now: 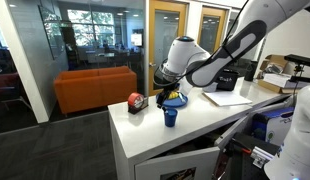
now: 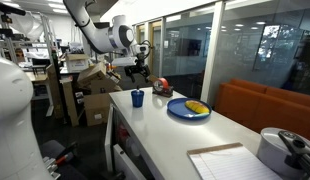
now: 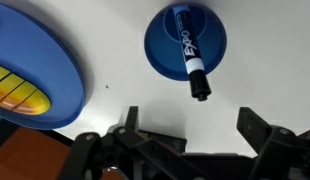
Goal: Remove the marker from the cup and put it on the counter
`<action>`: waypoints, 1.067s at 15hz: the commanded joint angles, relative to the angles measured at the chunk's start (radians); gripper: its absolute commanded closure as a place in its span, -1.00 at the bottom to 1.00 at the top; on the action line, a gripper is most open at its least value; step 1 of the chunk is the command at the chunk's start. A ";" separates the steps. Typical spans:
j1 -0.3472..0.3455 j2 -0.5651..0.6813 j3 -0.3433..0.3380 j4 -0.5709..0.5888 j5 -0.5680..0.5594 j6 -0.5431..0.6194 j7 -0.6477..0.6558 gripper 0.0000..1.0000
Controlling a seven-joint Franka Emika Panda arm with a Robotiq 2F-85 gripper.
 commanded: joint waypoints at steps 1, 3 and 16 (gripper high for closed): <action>0.009 0.036 -0.014 0.034 -0.036 -0.040 0.027 -1.00; 0.015 0.043 -0.016 0.033 -0.031 -0.054 0.023 -1.00; 0.042 0.043 -0.009 0.041 -0.031 -0.113 0.020 -0.78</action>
